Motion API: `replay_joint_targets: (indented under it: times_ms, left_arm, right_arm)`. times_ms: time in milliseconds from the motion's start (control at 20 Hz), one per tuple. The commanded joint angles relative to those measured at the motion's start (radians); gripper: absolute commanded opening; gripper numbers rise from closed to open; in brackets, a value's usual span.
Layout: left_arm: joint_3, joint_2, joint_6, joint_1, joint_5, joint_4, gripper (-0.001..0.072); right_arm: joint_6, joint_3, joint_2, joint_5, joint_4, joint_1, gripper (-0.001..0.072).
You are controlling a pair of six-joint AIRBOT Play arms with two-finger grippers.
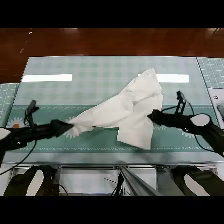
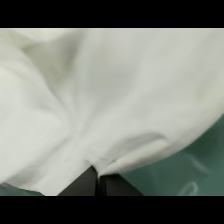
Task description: Fold the shirts.
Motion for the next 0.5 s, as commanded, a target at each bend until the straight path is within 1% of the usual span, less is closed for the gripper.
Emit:
replay_joint_targets:
  times_ms: [0, 100, 200, 300, 400, 450]
  left_arm:
    - [0.187, 0.000, 0.113, 0.001, -0.018, -0.276, 0.0021]
    - [0.344, 0.000, 0.246, 0.001, -0.016, -0.507, 0.0020]
    - [0.508, 0.000, 0.372, 0.001, 0.004, -0.725, 0.0021]
    - [0.653, 0.000, 0.451, 0.001, 0.053, -0.861, 0.0021]
    - [0.778, 0.001, 0.508, 0.001, 0.093, -0.931, 0.0021]
    - [0.839, 0.003, 0.523, 0.001, 0.099, -0.946, 0.0021]
  right_arm:
    - [-0.109, 0.190, 0.170, 0.063, -0.012, -0.056, 0.0036]
    - [-0.121, 0.344, 0.285, 0.050, -0.020, -0.122, 0.0036]
    - [-0.120, 0.507, 0.363, 0.037, -0.041, -0.197, 0.0035]
    - [-0.117, 0.662, 0.402, 0.039, -0.042, -0.270, 0.0035]
    - [-0.082, 0.799, 0.414, 0.043, -0.042, -0.324, 0.0035]
    - [-0.055, 0.860, 0.414, 0.047, -0.042, -0.343, 0.0035]
